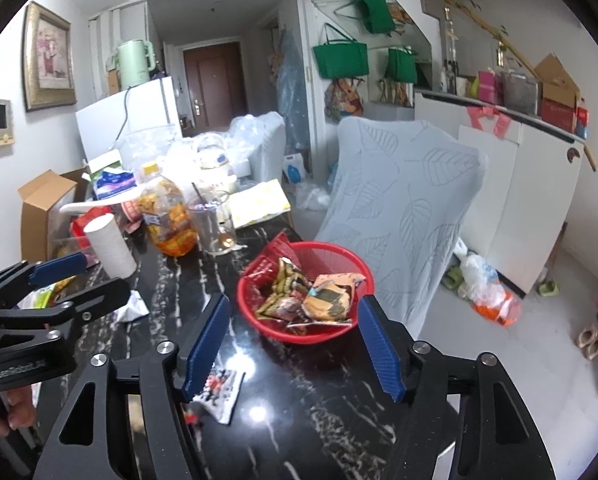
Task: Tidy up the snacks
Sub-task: 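Withdraw both open tools from the basket toward the remaining snacks on the table, then grasp the clear zip-lock bag with the left tool while the right tool grasps the white cartoon packet, then carry the zip-lock bag with the left tool while the right tool carries the white packet to the basket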
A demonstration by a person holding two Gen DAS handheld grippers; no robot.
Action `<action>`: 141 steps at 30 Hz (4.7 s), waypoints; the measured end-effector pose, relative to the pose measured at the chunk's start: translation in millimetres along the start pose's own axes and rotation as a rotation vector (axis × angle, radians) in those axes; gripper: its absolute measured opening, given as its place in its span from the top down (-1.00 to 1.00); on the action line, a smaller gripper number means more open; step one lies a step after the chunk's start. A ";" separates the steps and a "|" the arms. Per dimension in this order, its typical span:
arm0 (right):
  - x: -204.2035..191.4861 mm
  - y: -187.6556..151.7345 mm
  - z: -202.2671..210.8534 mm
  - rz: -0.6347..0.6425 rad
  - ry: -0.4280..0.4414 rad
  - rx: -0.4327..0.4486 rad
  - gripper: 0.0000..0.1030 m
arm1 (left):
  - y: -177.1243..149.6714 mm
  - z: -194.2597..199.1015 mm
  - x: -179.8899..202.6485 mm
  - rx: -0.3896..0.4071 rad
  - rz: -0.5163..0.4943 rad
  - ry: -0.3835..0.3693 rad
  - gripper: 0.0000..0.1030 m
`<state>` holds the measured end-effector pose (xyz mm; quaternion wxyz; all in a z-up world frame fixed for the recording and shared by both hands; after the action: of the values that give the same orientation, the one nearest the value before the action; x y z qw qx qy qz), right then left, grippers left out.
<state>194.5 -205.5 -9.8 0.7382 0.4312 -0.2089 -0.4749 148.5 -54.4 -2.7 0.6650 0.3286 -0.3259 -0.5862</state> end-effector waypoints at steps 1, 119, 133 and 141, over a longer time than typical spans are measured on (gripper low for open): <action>-2.9 -0.8 4.6 0.002 -0.002 0.006 -0.37 | -1.9 2.8 -0.2 0.001 0.002 -0.005 -0.53; -82.9 -135.0 -132.3 -0.049 0.129 -0.342 0.21 | -176.7 -77.7 -108.3 -0.384 0.215 0.008 0.20; -76.3 -142.9 -99.2 -0.069 0.144 -0.326 0.47 | -177.9 -66.0 -91.9 -0.384 0.181 -0.020 0.20; -73.9 -145.3 -76.8 -0.079 0.165 -0.303 0.47 | -178.3 -53.3 -70.4 -0.377 0.158 -0.068 0.20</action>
<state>139.8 -132.4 -165.2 0.7900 0.3606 -0.0564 -0.4926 84.2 1.3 -182.5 0.7470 0.1518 -0.2577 -0.5937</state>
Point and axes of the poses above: each gripper's, at about its wrist camera, not at the fingertips, and z roughly against the way its jaws point, x to its right, y to its top, the point moved 9 cm from there along -z, roughly the way its jaws point, and after that the axes turned 1 degree about x, right-handed, at the moved point
